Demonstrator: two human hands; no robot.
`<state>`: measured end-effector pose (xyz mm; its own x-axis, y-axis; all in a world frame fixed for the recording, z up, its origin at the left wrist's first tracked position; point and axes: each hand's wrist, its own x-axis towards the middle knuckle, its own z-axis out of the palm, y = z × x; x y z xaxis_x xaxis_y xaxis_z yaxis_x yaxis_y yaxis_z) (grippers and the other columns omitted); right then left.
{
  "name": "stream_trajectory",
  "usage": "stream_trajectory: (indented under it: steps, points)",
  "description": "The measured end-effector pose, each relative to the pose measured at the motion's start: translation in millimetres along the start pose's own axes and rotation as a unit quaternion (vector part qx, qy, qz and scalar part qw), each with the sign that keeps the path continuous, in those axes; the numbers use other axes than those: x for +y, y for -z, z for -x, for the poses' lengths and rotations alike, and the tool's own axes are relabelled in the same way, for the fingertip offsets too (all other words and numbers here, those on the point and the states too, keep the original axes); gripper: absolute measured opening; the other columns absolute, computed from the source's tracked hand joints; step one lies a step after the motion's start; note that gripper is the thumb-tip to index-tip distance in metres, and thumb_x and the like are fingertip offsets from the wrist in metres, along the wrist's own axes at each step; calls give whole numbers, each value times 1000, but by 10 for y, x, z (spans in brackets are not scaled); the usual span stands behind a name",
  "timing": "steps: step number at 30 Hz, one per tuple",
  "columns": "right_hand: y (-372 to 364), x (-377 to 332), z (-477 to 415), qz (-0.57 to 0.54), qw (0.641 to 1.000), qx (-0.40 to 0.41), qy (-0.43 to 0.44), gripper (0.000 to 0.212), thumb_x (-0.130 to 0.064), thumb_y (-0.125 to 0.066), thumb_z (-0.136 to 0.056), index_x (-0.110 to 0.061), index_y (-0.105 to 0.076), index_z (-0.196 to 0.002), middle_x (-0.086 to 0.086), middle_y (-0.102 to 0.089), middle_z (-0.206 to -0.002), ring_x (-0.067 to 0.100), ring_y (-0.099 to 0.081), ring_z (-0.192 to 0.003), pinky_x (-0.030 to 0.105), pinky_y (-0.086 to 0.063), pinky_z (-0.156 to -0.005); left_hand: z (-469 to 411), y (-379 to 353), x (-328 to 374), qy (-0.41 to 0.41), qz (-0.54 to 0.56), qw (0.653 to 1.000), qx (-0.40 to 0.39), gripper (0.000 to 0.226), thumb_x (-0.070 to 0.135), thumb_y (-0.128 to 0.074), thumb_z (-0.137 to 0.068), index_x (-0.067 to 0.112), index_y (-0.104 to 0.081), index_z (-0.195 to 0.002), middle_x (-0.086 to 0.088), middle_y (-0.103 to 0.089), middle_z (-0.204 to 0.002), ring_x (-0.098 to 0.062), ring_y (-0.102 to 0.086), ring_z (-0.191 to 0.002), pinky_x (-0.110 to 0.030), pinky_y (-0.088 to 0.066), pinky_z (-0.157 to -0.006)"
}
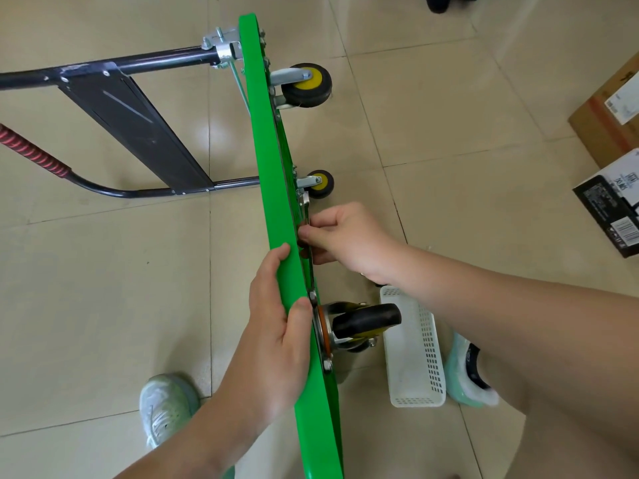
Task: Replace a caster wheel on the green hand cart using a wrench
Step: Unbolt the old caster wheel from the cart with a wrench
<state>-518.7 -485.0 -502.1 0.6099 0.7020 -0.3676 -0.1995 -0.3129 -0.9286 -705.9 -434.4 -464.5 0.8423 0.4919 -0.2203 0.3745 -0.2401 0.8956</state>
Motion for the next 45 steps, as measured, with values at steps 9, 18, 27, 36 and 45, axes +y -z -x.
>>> stream_trajectory:
  steps: [9, 18, 27, 36, 45]
  points:
    - [-19, 93, 543, -49, 995, 2, 85, 17, -24, -77, -74, -38, -80, -84, -7, -79, -92, 11, -75, -94, 37, -57, -97, -15, -15, -1, -1, -1, 1000, 12, 63, 34, -37, -94, 43, -20, -154, 13, -31, -160, 9, -32, -144, -10, -25, -117]
    - [-12, 91, 799, -97, 990, 11, 103, 35, 7, -75, -82, -28, -79, -85, -4, -79, -91, 13, -75, -95, 40, -56, -100, -10, -40, 15, 3, 9, 1000, 22, 59, 34, -37, -94, 48, -21, -149, 17, -32, -157, 23, -34, -133, 6, -26, -98]
    - [194, -162, 420, -56, 987, 77, 133, 16, -8, -75, -90, -23, -76, -96, -2, -79, -84, 14, -76, -83, 27, -62, -72, -5, -25, 14, 10, 14, 1000, 9, 63, 36, -37, -93, 47, -20, -153, 16, -31, -160, 2, -36, -144, -17, -28, -118]
    - [179, -96, -123, -41, 998, 33, -40, 9, -14, -70, -94, -7, -74, -100, 7, -75, -83, 20, -75, -74, 32, -61, -68, -13, -17, -18, 9, 11, 1000, 1, 60, 35, -37, -95, 51, -18, -150, 21, -29, -158, 15, -33, -140, 2, -25, -105]
    - [42, -94, -88, -18, 997, -21, -78, 25, -12, -68, -95, 2, -70, -116, 11, -75, -94, 20, -73, -77, 34, -63, -76, -14, -2, -35, -2, 1, 1000, -1, 58, 35, -37, -97, 52, -17, -149, 18, -29, -157, 25, -35, -130, 8, -25, -94]
